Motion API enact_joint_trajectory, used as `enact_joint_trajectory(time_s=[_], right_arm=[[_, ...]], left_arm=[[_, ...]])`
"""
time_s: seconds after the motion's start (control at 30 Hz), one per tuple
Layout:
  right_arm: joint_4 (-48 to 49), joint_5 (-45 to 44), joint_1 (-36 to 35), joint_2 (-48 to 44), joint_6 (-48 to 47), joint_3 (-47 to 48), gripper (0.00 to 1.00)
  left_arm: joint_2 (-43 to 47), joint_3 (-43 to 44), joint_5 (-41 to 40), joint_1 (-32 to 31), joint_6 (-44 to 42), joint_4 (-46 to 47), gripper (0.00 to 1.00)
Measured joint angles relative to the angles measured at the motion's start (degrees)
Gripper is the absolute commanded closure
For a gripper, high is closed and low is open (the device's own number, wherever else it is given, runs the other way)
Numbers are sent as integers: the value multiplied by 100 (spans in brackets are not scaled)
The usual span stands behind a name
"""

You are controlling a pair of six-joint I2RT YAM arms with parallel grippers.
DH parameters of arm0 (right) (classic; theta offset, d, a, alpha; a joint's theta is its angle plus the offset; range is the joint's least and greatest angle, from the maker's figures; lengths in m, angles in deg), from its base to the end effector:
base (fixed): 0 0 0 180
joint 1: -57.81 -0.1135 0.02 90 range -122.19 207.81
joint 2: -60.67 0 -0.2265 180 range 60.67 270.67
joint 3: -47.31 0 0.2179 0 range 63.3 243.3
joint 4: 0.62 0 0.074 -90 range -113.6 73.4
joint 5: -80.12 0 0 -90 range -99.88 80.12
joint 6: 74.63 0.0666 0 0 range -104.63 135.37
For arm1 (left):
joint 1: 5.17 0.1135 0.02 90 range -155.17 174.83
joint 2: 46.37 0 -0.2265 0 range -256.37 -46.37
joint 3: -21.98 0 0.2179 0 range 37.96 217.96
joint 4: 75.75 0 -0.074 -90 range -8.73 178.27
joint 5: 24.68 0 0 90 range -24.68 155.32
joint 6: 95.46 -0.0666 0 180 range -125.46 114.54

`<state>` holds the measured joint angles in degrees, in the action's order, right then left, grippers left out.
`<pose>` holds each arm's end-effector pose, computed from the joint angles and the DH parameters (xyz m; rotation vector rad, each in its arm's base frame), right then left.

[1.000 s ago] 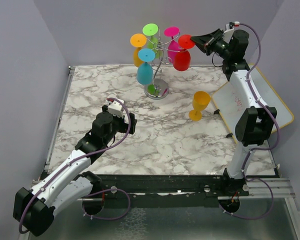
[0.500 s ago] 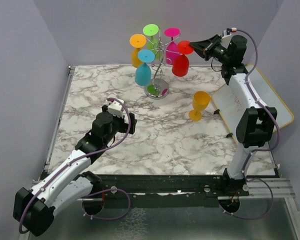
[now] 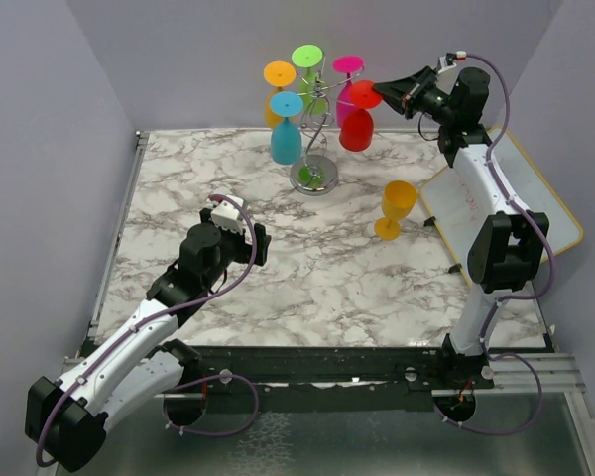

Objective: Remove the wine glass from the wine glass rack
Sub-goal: Pick up the wine glass from the wine rack.

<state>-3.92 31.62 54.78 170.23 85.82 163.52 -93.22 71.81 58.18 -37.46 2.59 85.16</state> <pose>0.4330 0.0671 0.3594 0.3585 1.7123 1.5224 0.1881 -0.1091 0.2512 0.3059 1.8411 -0.3743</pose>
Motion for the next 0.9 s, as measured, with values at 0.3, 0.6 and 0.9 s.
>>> enact_joint_trajectory(time_s=[0.3, 0.6, 0.9], right_arm=[[-81, 44, -155, 122, -44, 560, 99], [-389, 39, -275, 302, -155, 796, 99], [-481, -326, -282, 404, -111, 960, 99]], left_arm=[[-2, 0, 0, 4, 0, 0, 1], [-2, 0, 0, 9, -20, 0, 1], [-4, 0, 0, 9, -20, 0, 1]])
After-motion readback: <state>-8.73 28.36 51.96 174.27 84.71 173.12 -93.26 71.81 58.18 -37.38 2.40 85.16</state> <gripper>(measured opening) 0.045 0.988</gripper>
